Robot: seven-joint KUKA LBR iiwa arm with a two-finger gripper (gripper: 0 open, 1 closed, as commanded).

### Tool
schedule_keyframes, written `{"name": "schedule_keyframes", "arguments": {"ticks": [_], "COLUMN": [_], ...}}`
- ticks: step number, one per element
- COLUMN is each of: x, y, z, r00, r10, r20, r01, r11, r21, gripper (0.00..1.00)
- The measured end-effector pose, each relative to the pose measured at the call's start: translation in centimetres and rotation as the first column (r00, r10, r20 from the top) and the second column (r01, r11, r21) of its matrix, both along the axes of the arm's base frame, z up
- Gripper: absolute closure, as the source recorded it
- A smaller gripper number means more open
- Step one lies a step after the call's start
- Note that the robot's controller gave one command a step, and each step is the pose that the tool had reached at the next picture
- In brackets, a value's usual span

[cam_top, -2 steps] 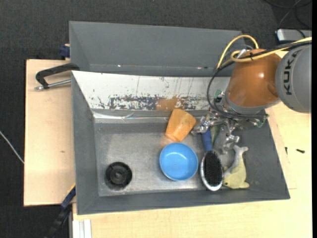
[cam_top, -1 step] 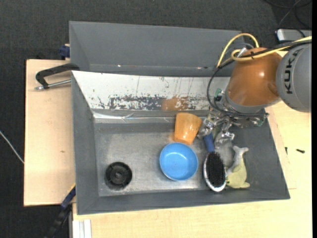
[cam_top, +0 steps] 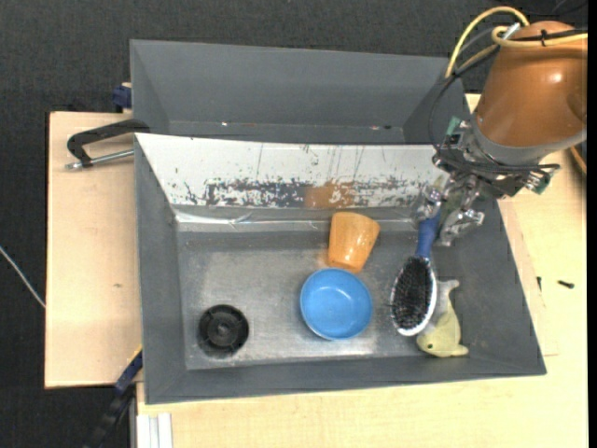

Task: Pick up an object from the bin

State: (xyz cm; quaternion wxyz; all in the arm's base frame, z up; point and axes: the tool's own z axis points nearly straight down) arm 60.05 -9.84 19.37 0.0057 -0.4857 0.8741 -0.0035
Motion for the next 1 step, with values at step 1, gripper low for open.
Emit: {"name": "schedule_keyframes", "arguments": {"ticks": [1], "x": [-0.99], "y": [-0.29], "z": [13.39], "r00": [1.0], "r10": [-0.011], "r20": [0.001], "r01": [0.011], "r11": [1.0], "r21": [0.0], "gripper": [1.0]}}
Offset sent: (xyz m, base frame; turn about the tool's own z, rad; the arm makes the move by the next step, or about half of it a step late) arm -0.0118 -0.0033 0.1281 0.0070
